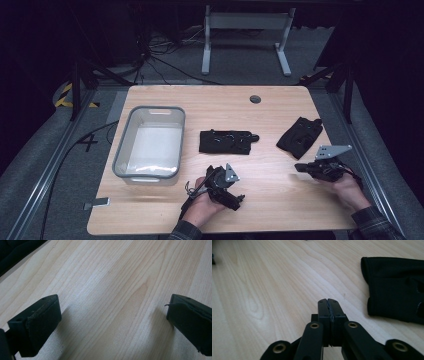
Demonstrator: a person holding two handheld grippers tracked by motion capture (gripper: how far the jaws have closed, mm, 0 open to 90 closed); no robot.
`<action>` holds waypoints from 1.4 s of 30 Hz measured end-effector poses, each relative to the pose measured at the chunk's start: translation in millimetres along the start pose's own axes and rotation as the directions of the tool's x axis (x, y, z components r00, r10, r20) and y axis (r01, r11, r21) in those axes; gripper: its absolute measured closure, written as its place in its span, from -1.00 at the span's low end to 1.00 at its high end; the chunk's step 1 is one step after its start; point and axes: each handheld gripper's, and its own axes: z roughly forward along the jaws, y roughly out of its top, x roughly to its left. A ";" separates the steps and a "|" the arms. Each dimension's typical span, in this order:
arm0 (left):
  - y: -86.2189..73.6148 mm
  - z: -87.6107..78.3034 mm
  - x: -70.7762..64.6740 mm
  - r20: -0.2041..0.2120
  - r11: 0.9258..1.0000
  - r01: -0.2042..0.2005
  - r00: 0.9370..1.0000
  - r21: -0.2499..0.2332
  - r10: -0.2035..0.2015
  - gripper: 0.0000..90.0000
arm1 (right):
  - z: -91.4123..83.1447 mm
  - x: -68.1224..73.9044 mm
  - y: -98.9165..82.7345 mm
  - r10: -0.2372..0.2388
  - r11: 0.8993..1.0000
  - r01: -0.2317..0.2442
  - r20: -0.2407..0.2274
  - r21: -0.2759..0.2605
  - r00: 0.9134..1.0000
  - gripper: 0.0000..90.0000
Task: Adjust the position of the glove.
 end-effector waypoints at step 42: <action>-0.1 -0.1 -0.1 0.001 1.000 -0.003 1.000 -0.001 0.003 -1.00 | 40.1 -55.2 20.2 0.049 0.999 -0.050 0.057 0.020 0.997 1.00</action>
